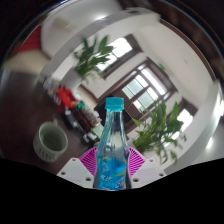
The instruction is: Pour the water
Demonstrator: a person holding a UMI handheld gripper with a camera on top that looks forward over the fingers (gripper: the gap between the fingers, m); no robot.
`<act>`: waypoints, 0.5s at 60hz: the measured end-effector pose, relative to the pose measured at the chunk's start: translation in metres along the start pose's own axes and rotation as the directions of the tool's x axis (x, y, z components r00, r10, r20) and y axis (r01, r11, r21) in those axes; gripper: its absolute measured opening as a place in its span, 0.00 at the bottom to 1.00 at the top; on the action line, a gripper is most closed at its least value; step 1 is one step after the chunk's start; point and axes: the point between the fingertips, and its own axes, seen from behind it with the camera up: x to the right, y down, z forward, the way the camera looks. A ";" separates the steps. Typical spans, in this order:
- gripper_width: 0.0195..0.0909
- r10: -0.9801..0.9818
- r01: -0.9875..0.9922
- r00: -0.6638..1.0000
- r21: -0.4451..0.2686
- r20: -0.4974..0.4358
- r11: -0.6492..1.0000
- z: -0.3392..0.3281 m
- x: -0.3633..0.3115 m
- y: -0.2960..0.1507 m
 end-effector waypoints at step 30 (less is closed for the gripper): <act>0.24 0.797 -0.811 0.582 0.051 0.161 0.583 0.022 0.013 0.021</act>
